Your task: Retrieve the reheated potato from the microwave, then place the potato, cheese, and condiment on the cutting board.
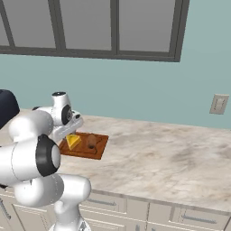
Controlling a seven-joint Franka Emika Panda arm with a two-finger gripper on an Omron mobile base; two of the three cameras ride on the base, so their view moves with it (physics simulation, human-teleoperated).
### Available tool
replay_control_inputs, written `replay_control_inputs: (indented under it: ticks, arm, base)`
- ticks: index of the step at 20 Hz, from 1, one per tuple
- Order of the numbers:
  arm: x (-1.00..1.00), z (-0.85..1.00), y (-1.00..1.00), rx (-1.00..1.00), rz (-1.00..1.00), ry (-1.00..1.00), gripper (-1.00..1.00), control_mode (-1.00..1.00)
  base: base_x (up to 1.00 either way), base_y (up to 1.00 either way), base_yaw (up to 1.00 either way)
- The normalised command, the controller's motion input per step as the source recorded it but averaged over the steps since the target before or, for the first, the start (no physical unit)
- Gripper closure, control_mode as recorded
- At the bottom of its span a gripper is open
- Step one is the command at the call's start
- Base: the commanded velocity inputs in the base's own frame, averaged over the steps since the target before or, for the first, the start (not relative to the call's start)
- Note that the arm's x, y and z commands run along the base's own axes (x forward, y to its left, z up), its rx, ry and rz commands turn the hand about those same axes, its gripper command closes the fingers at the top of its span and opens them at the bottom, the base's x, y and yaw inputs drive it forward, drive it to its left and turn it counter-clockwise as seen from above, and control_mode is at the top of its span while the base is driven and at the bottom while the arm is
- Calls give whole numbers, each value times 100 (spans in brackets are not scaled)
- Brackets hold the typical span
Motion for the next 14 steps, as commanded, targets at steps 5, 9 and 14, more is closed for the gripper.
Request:
replay_control_inputs:
  ticks: [5, 9, 14]
  arm:
    - [14, -6, 0, 2, 20, -3, 100, -100]
    - [13, -9, 0, 3, 17, -5, 100, -100]
    - [32, -4, 0, 4, 14, -1, 100, -100]
  base:
    - [0, 0, 0]
    - [0, 0, 0]
    - [0, 0, 0]
